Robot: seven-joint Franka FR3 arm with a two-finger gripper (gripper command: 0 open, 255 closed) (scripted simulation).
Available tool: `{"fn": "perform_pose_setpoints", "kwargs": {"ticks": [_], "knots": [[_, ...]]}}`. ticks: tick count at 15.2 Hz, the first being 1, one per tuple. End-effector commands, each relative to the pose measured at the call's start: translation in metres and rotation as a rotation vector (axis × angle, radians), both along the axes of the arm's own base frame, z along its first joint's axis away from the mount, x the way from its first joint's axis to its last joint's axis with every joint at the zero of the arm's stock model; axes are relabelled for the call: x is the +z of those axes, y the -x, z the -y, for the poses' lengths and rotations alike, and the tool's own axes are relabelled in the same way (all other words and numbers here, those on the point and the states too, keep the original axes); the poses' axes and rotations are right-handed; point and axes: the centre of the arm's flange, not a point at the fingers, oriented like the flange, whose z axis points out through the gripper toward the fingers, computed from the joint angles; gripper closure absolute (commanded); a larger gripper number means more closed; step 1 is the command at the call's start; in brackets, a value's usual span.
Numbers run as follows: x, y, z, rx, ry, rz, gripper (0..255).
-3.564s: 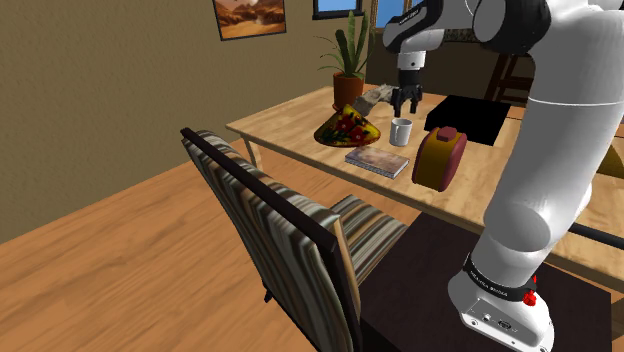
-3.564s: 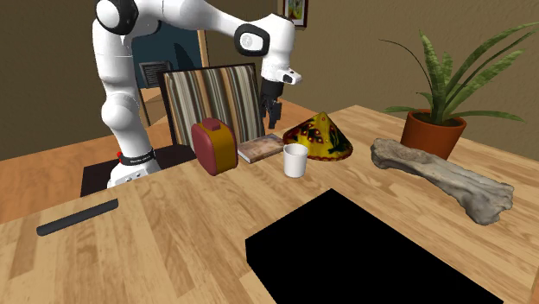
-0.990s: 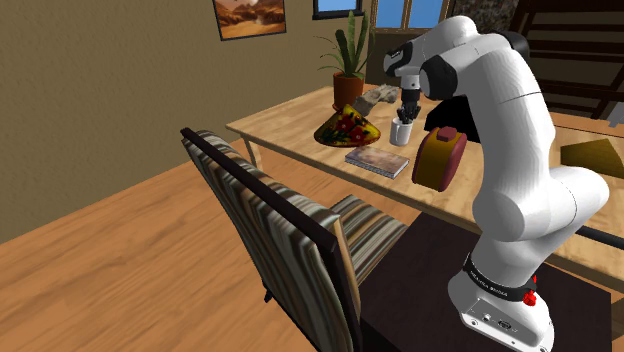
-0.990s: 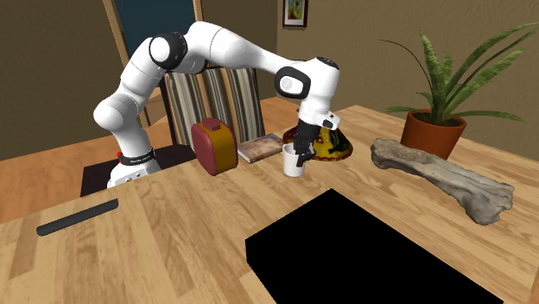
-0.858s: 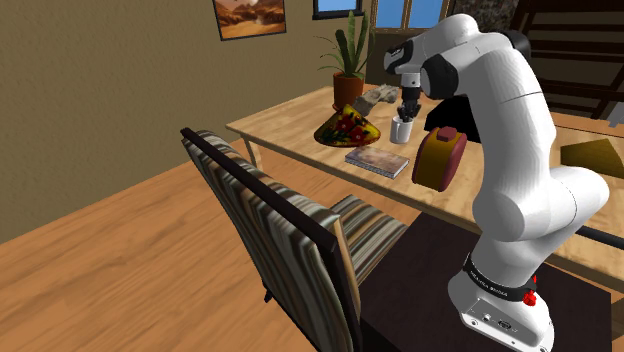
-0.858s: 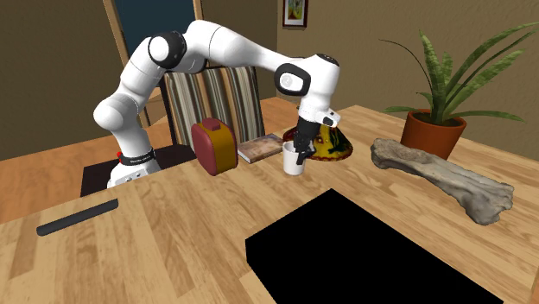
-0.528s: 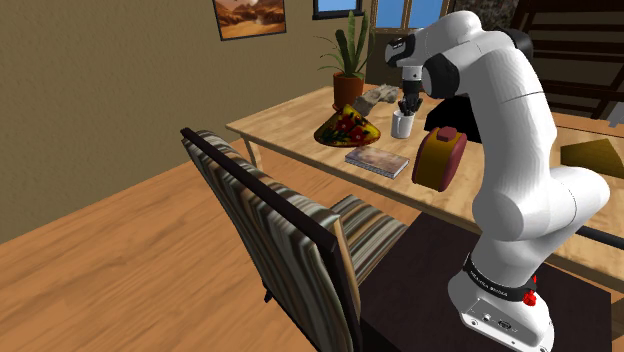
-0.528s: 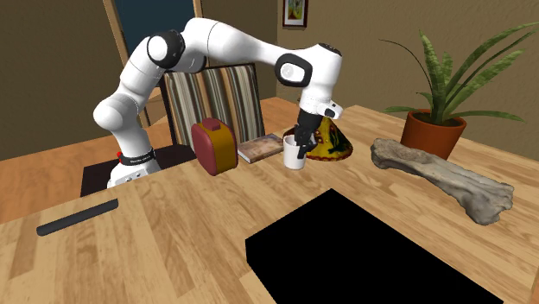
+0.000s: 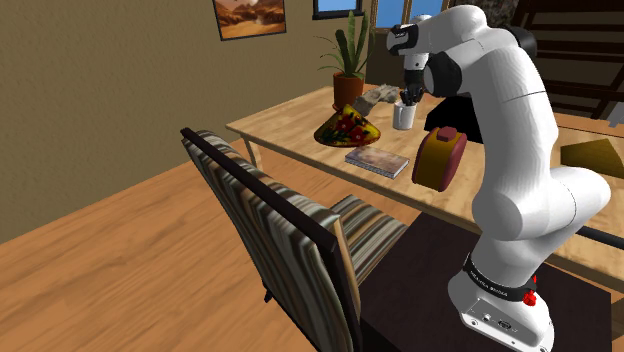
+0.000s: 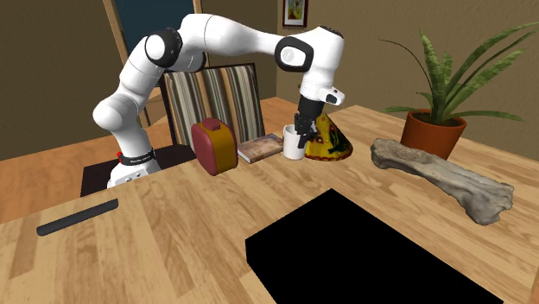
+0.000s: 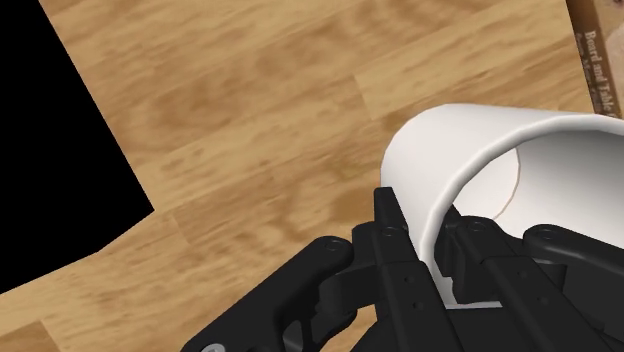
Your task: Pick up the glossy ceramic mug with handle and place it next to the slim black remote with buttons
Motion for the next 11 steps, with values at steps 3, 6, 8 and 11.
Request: {"fn": "perform_pose_setpoints", "kwargs": {"ticks": [3, 6, 8, 11], "knots": [[0.022, 0.0, 0.0, 0.0, 0.0, 0.0, 255], [0.038, 0.0, 0.0, 0.0, 0.0, 0.0, 255], [0.048, 0.0, 0.0, 0.0, 0.0, 0.0, 255], [0.064, 0.0, 0.0, 0.0, 0.0, 0.0, 255]]}}
